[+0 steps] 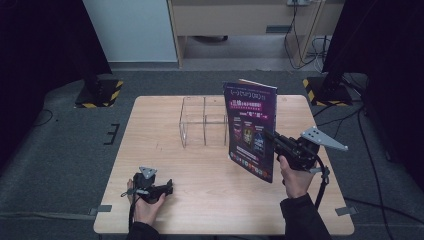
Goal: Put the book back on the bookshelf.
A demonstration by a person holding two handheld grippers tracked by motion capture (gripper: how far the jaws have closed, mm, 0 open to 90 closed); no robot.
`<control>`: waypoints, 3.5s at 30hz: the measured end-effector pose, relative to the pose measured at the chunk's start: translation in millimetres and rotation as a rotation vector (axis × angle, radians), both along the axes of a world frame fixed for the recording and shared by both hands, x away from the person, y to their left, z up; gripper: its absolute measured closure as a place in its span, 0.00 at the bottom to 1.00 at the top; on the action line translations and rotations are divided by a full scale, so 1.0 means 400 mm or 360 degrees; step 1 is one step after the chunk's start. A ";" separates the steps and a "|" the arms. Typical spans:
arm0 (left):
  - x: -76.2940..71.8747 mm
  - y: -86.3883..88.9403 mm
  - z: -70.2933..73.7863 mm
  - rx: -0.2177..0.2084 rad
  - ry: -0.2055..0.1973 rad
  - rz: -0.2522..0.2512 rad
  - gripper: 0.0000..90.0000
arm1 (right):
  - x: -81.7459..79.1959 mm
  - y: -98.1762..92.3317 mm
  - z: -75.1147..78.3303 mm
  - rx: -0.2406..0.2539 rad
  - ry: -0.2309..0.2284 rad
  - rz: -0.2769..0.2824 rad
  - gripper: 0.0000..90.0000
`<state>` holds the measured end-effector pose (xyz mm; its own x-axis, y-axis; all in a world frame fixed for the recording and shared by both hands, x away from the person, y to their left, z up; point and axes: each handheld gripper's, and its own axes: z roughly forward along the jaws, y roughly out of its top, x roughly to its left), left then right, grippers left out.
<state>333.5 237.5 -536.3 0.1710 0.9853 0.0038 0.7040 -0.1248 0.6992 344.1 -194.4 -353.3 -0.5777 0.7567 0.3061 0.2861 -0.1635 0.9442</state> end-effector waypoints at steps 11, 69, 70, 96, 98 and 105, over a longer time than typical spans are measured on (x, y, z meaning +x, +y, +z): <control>0.001 -0.001 -0.001 0.0000 0.0003 -0.0007 0.00 | 0.044 0.004 0.005 0.0009 -0.0042 -0.0085 0.94; 0.002 -0.001 -0.001 0.0002 0.0001 -0.0008 0.00 | 0.219 0.118 -0.150 -0.0091 -0.0139 -0.0347 0.94; 0.002 -0.001 -0.001 0.0002 0.0001 -0.0008 0.00 | 0.216 0.118 -0.155 -0.0092 -0.0151 -0.0349 0.94; 0.001 -0.001 -0.001 0.0001 0.0002 -0.0006 0.00 | 0.114 0.054 -0.198 -0.0249 -0.0026 -0.0238 0.88; 0.001 -0.001 -0.001 0.0004 0.0002 -0.0003 0.00 | 0.106 0.051 -0.200 -0.0260 -0.0010 -0.0220 0.88; 0.001 -0.001 -0.001 0.0004 0.0002 -0.0003 0.00 | 0.075 0.041 -0.201 -0.0340 0.0057 -0.0125 0.88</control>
